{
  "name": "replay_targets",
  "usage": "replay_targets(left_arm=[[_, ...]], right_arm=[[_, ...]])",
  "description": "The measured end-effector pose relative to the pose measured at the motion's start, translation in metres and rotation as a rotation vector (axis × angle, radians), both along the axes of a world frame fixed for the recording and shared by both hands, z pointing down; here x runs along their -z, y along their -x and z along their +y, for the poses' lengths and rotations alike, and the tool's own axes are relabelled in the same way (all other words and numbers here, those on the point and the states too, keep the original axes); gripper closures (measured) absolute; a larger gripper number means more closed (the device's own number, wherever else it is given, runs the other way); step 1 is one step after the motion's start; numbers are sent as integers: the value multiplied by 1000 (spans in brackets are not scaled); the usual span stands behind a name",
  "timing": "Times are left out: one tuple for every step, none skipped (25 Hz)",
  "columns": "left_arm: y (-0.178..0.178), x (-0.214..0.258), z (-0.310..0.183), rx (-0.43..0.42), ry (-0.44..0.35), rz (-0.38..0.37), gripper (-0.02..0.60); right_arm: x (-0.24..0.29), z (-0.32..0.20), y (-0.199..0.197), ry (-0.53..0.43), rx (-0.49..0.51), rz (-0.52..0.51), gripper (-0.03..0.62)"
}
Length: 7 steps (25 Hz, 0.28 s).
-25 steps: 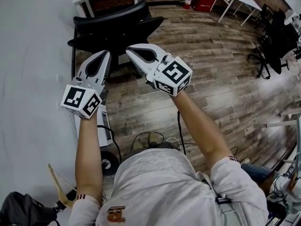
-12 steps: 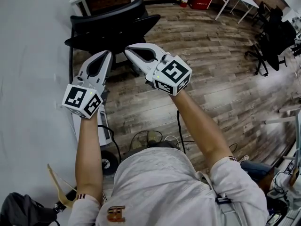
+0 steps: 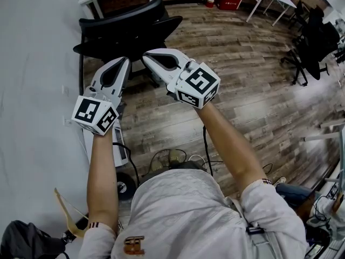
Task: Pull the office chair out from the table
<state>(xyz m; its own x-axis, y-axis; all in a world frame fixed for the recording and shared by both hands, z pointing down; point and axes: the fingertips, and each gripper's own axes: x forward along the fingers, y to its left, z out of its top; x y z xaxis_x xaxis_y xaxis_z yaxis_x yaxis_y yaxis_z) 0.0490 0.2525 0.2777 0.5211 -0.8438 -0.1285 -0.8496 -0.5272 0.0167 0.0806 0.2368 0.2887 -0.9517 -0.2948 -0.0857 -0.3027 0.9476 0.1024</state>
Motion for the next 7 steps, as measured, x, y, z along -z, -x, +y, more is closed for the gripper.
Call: replay_targets(left_arm=[[0,0,0,1,0,0,581],[0,0,0,1,0,0,581],[0,-1,0,1,0,0,581],[0,-1,0,0,0,0,581],[0,-1,0,-1,0,1,581],[1,-1,0,-1,0,1,581],[1,-1,0,-2,0,1,581]], right_arm=[[0,0,0,0,1,-1,594],[0,0,0,0,1,-3,594],[0,0,0,0,2,-4,594],[-1,1,0,0,2,-5,594],[-1,1,0,0,3,-6,594],[-1,1,1,0,4,-6,594],[-1,1,1,0,5,-7,594]])
